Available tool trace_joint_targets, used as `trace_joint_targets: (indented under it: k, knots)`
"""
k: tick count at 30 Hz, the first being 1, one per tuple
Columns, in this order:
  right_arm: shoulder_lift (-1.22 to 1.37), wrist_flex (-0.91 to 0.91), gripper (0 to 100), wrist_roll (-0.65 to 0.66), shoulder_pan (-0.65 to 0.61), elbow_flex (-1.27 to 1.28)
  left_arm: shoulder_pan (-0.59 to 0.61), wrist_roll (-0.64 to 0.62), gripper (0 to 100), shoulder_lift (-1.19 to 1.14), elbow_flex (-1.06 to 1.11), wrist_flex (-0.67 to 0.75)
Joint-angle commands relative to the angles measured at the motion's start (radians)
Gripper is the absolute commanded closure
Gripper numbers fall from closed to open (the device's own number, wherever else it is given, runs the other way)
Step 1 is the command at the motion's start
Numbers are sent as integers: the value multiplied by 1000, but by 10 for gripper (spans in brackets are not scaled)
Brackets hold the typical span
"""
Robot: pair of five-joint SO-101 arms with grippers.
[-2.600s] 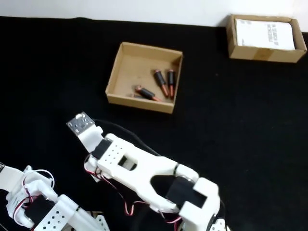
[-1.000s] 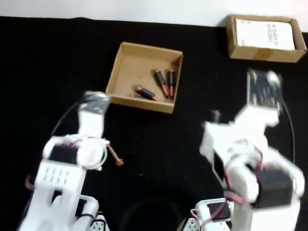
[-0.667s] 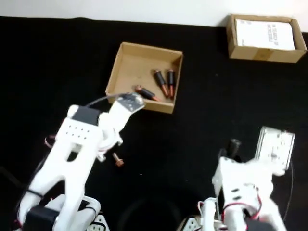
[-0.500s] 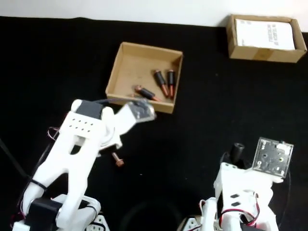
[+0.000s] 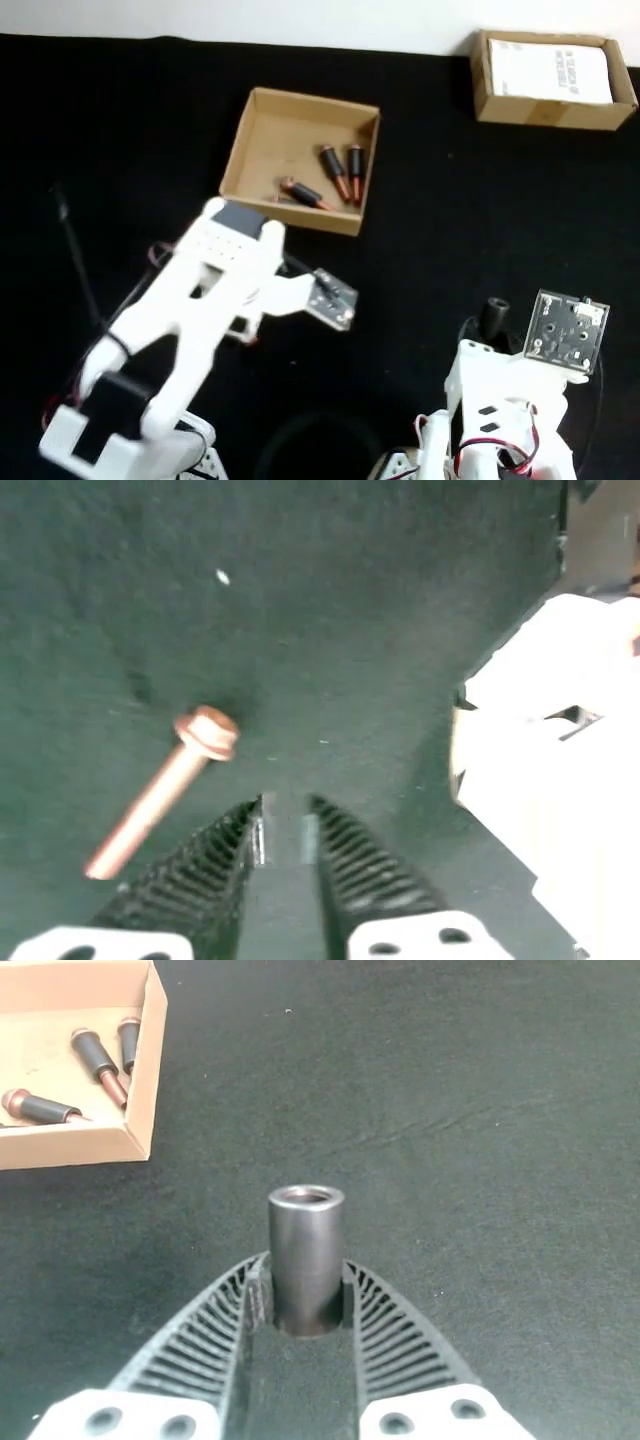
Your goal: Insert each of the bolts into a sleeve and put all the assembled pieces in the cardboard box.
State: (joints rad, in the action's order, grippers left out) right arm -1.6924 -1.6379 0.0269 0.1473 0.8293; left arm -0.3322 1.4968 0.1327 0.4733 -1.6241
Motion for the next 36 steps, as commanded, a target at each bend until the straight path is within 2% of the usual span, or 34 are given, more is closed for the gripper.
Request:
trace_joint_targets:
  k: [1, 8, 10, 17, 21, 26, 29, 33, 36]
  knots:
    - [-2, 19, 991, 9, 12, 1, -27, 31, 851, -91, -101, -17]
    - [-2, 18, 991, 9, 12, 1, 30, 35, 860, -274, -200, -17]
    - [-2, 18, 991, 9, 12, 1, 51, 78, 860, -306, -219, -17]
    - [-2, 21, 991, 11, 8, 1, 93, 104, 858, -340, -252, -15]
    - [-2, 21, 991, 11, 7, 1, 116, 178, 860, -341, -245, -14]
    - [-2, 21, 991, 15, 5, -4, 116, 180, 857, -343, -251, -6]
    - [-2, 21, 991, 71, 5, -4, 113, 173, 857, -381, -254, 41]
    - [-2, 21, 991, 86, 5, -4, 113, 172, 857, -450, -326, 40]
    - [-2, 21, 991, 86, 5, -4, 113, 104, 857, -504, -377, 41]
